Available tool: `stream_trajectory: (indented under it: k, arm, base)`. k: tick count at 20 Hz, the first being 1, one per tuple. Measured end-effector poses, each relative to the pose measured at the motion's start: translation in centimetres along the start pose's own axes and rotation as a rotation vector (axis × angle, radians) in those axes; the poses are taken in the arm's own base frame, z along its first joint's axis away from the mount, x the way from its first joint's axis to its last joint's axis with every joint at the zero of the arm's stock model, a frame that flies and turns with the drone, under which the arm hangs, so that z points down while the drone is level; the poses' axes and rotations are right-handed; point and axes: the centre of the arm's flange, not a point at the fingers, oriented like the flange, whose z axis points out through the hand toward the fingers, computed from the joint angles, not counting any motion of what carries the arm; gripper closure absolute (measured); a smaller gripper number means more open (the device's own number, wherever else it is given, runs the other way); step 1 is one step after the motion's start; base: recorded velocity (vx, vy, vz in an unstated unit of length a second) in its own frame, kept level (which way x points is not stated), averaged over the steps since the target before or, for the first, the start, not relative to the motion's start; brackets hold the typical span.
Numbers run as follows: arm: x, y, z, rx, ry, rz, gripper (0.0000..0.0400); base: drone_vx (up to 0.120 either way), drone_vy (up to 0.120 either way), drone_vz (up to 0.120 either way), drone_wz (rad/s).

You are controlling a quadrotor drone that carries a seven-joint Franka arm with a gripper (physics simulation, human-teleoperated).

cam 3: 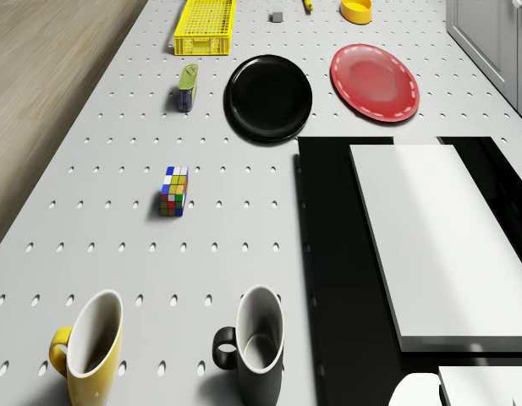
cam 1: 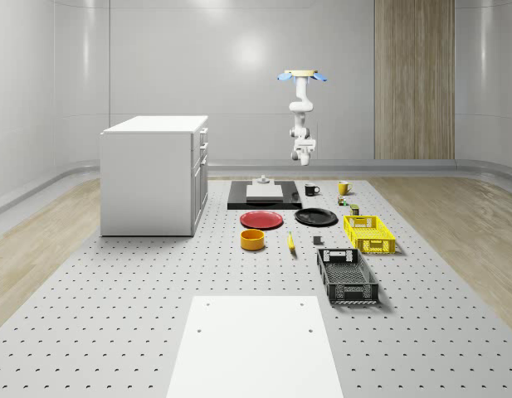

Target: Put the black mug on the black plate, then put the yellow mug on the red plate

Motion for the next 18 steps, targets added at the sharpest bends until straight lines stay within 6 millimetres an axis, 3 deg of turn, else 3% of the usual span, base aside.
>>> stream_trajectory:
  k: [5,9,18]
  arm:
    - [-0.02,0.01,-0.14,0.003,0.003,0.0,0.0]
    - [-0.04,0.03,-0.18,0.004,0.005,0.0,0.0]
    - [-0.1,0.06,-0.2,0.008,0.012,0.0,0.0]
  base:
    - [0.12,0.0,0.0,0.0]
    - [0.09,-0.08,0.0,0.0]
    - [0.111,0.0,0.0,0.0]
